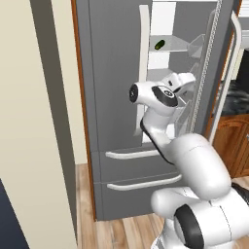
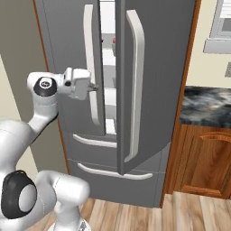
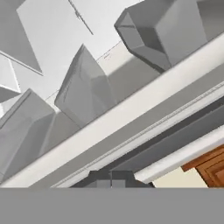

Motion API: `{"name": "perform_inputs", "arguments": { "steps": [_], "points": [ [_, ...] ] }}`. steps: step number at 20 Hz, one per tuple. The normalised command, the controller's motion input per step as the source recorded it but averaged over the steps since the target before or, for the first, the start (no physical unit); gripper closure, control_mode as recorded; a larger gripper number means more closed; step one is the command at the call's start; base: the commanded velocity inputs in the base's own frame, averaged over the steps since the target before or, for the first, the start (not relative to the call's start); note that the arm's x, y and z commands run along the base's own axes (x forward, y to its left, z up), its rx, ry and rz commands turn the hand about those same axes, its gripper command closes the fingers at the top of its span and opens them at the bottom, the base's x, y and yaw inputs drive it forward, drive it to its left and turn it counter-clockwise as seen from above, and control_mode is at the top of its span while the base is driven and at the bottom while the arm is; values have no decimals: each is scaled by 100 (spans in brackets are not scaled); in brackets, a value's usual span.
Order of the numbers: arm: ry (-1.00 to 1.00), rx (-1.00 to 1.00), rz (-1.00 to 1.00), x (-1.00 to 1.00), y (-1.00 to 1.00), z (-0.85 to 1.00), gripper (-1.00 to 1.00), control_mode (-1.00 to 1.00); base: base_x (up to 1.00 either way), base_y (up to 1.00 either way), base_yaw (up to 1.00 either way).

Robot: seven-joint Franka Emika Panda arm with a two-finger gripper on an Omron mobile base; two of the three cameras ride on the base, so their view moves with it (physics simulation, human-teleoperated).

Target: Open the fridge, remove the peach, cucumber, and chicken drumstick, and place them on any counter.

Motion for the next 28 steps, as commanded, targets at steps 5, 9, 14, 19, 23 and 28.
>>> {"name": "perform_inputs", "arguments": {
  "steps": [5,9,14,19,23,28],
  "points": [
    [0,-8,-7,9,-47,0,100,-100,0,0,0],
    [0,-5,-13,14,-49,0,100,-100,0,0,0],
    [0,-6,-15,7,-64,0,100,-100,0,0,0],
    [0,-6,-19,0,-94,0,100,-100,0,0,0],
    [0,-5,-24,2,-100,0,100,-100,0,0,0],
    [-1,-1,-28,-33,-100,0,100,-100,0,0,0]
  ]
}}
